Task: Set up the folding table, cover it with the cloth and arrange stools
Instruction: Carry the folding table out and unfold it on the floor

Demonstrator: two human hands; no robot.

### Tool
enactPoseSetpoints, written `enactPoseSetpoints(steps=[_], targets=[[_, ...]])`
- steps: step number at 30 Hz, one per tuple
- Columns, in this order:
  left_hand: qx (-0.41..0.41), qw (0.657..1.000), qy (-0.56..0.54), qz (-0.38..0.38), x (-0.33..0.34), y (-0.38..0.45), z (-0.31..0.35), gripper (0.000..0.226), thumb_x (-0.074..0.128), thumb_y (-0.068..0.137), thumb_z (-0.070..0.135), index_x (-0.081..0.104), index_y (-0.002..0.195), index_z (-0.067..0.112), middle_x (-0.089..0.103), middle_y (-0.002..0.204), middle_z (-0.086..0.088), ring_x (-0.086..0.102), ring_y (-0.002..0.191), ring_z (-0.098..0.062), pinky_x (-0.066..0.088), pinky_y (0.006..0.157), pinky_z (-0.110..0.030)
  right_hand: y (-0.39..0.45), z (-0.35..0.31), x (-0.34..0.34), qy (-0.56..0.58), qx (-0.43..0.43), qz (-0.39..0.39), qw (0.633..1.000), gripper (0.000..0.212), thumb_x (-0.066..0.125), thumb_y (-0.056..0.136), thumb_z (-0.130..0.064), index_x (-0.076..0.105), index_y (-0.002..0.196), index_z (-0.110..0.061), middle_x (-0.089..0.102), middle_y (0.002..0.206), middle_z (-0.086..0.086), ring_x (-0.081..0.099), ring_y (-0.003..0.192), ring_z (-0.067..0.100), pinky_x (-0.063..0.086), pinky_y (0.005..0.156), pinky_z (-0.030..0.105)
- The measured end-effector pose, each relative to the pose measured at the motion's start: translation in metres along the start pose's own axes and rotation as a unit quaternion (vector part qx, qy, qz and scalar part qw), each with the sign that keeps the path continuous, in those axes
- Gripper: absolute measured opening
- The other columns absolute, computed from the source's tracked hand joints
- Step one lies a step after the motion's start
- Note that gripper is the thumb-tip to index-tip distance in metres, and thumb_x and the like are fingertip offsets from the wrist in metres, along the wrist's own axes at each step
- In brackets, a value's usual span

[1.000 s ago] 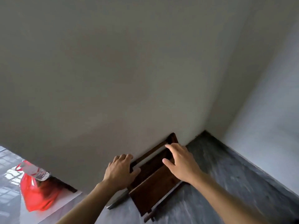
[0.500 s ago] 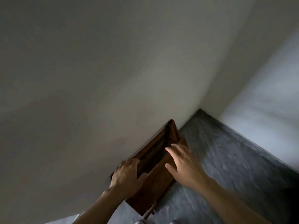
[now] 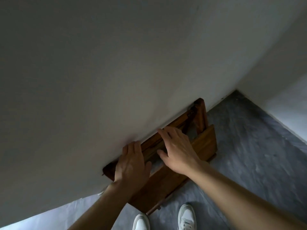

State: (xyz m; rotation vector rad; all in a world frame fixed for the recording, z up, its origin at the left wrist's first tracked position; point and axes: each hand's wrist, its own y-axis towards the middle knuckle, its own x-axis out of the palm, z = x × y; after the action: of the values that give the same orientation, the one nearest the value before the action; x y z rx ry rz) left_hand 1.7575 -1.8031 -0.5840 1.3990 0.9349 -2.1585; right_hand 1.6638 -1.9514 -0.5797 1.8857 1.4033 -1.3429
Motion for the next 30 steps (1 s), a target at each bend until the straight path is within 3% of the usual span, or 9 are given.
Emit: enactPoseSetpoints(steps=[5, 10, 12, 15, 19, 23, 25, 27, 30], targets=[[-0.091, 0.995, -0.029, -0.002, 0.041, 0.009, -0.006, 0.082, 0.06, 0.086, 0.044, 0.015, 0.148, 0.015, 0.027, 0.151, -0.007, 0.029, 0.139, -0.025, 0.037, 0.11, -0.037, 0.02, 0.02, 0.036, -0.017, -0.009, -0.033, 0.999, 0.071, 0.056, 0.093, -0.045, 0.023, 0.152, -0.023, 0.026, 0.156, 0.003, 0.02, 0.146, 0.025, 0.023, 0.118, 0.043], [-0.094, 0.995, 0.025, 0.015, 0.067, 0.009, -0.008, 0.087, 0.059, 0.082, 0.042, 0.016, 0.15, 0.01, 0.026, 0.15, -0.008, 0.027, 0.138, -0.027, 0.029, 0.116, -0.038, 0.029, 0.036, 0.057, -0.06, -0.037, -0.059, 0.996, 0.072, 0.056, 0.092, -0.045, 0.023, 0.152, -0.023, 0.02, 0.159, 0.005, 0.015, 0.148, 0.028, 0.019, 0.119, 0.045], [-0.109, 0.993, 0.025, 0.034, 0.071, 0.011, -0.007, 0.089, 0.063, 0.077, 0.042, 0.02, 0.149, 0.011, 0.03, 0.147, -0.008, 0.03, 0.135, -0.027, 0.034, 0.113, -0.04, 0.031, 0.041, 0.058, -0.061, -0.039, -0.046, 0.996, 0.072, 0.056, 0.091, -0.046, 0.025, 0.152, -0.023, 0.022, 0.157, 0.005, 0.017, 0.146, 0.028, 0.02, 0.118, 0.044], [-0.125, 0.991, 0.021, 0.048, 0.071, 0.016, -0.003, 0.077, 0.063, 0.077, 0.04, 0.031, 0.142, 0.011, 0.04, 0.137, -0.009, 0.038, 0.125, -0.028, 0.041, 0.104, -0.039, 0.019, 0.049, 0.059, -0.051, -0.005, -0.04, 0.998, 0.074, 0.061, 0.089, -0.044, 0.028, 0.151, -0.022, 0.028, 0.151, 0.007, 0.023, 0.143, 0.028, 0.026, 0.116, 0.044], [-0.09, 0.995, 0.039, 0.033, 0.068, 0.005, -0.001, 0.062, 0.061, 0.082, 0.041, 0.042, 0.135, 0.013, 0.047, 0.127, -0.009, 0.042, 0.116, -0.028, 0.043, 0.095, -0.037, -0.008, 0.061, 0.056, -0.046, -0.012, 0.037, 0.998, 0.076, 0.075, 0.078, -0.033, 0.042, 0.144, -0.018, 0.036, 0.142, 0.01, 0.034, 0.137, 0.029, 0.037, 0.11, 0.044], [-0.065, 0.997, 0.041, 0.005, 0.067, -0.01, 0.002, 0.055, 0.056, 0.088, 0.04, 0.039, 0.136, 0.018, 0.046, 0.128, -0.005, 0.041, 0.117, -0.024, 0.042, 0.096, -0.033, -0.013, 0.072, 0.053, -0.131, -0.037, 0.023, 0.99, 0.081, 0.079, 0.069, -0.04, 0.046, 0.141, -0.022, 0.04, 0.145, 0.009, 0.031, 0.138, 0.033, 0.026, 0.116, 0.052], [-0.05, 0.998, 0.036, -0.01, 0.067, -0.013, 0.005, 0.048, 0.054, 0.091, 0.039, 0.039, 0.132, 0.019, 0.046, 0.124, -0.003, 0.042, 0.114, -0.021, 0.043, 0.093, -0.03, -0.013, 0.078, 0.049, -0.154, -0.049, 0.024, 0.987, 0.072, 0.081, 0.066, -0.04, 0.054, 0.131, -0.023, 0.049, 0.135, 0.005, 0.037, 0.133, 0.031, 0.023, 0.116, 0.053], [-0.039, 0.999, 0.004, -0.03, 0.069, -0.013, 0.006, 0.042, 0.056, 0.091, 0.037, 0.04, 0.126, 0.019, 0.049, 0.115, -0.001, 0.048, 0.105, -0.019, 0.046, 0.084, -0.028, -0.011, 0.081, 0.039, -0.147, -0.064, 0.017, 0.987, 0.055, 0.082, 0.068, -0.038, 0.061, 0.116, -0.022, 0.058, 0.121, 0.0, 0.047, 0.122, 0.026, 0.03, 0.112, 0.043], [-0.02, 0.996, -0.051, -0.076, 0.072, -0.011, 0.011, 0.028, 0.056, 0.091, 0.033, 0.043, 0.113, 0.023, 0.054, 0.089, 0.004, 0.057, 0.076, -0.017, 0.052, 0.065, -0.032, -0.006, 0.081, 0.023, -0.158, -0.059, -0.045, 0.985, 0.031, 0.073, 0.08, -0.041, 0.063, 0.103, -0.024, 0.063, 0.105, -0.006, 0.053, 0.104, 0.017, 0.037, 0.094, 0.032]])
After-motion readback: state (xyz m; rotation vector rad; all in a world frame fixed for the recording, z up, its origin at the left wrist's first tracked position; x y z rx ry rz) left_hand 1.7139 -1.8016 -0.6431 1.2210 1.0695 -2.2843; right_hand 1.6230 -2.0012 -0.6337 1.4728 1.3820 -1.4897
